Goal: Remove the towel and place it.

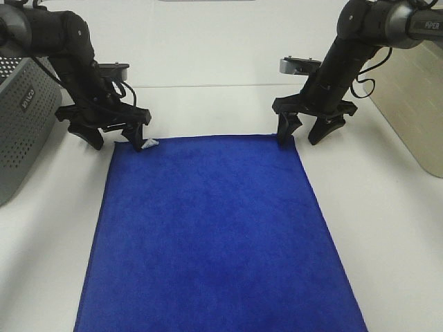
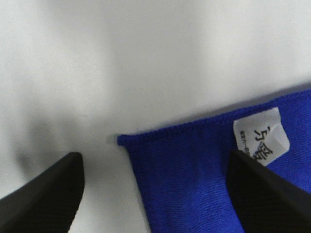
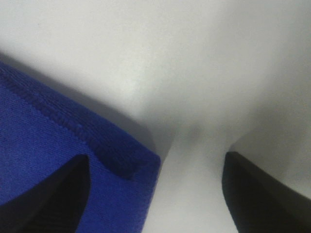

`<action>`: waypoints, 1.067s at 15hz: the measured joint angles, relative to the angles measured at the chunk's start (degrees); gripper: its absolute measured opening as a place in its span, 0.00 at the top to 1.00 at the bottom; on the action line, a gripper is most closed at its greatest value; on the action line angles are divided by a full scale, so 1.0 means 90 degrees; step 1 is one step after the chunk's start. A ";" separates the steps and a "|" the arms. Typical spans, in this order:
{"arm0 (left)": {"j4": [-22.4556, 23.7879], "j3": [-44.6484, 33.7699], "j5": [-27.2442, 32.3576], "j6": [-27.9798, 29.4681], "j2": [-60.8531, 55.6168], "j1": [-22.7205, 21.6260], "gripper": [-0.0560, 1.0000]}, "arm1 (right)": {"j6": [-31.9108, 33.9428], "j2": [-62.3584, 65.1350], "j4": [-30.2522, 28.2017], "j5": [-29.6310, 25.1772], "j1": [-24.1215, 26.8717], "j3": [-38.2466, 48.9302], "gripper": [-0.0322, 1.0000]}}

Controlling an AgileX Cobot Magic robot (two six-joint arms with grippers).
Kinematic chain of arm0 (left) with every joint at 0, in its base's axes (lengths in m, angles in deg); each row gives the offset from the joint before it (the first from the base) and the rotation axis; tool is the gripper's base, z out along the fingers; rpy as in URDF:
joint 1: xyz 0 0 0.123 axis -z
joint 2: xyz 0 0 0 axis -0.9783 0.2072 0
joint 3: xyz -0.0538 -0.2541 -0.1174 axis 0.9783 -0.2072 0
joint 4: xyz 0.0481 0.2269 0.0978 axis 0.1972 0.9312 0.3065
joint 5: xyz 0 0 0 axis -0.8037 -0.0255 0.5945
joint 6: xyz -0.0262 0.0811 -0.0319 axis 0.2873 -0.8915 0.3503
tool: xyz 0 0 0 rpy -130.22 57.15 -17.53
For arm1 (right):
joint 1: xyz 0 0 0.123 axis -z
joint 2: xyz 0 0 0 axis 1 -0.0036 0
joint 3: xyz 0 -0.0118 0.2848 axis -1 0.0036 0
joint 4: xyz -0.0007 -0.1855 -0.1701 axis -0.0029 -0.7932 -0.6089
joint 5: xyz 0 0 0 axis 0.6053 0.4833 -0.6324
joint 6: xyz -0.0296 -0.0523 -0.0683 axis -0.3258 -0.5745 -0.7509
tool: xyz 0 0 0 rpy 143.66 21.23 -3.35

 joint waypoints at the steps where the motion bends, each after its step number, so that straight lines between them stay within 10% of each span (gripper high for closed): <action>1: -0.0013 0.0000 0.0000 -0.0032 0.0000 0.0000 0.23 | 0.0000 0.0000 0.0000 -0.0006 0.0000 0.0000 0.24; 9: -0.0516 0.0045 -0.0006 -0.0497 0.0025 0.0159 0.29 | -0.0172 -0.0006 0.0331 -0.0032 0.0006 0.0000 0.26; 16: -0.0668 0.0121 -0.0191 -0.0497 0.0115 0.0522 0.53 | -0.0337 -0.0102 0.0866 0.0204 0.0006 0.0006 0.58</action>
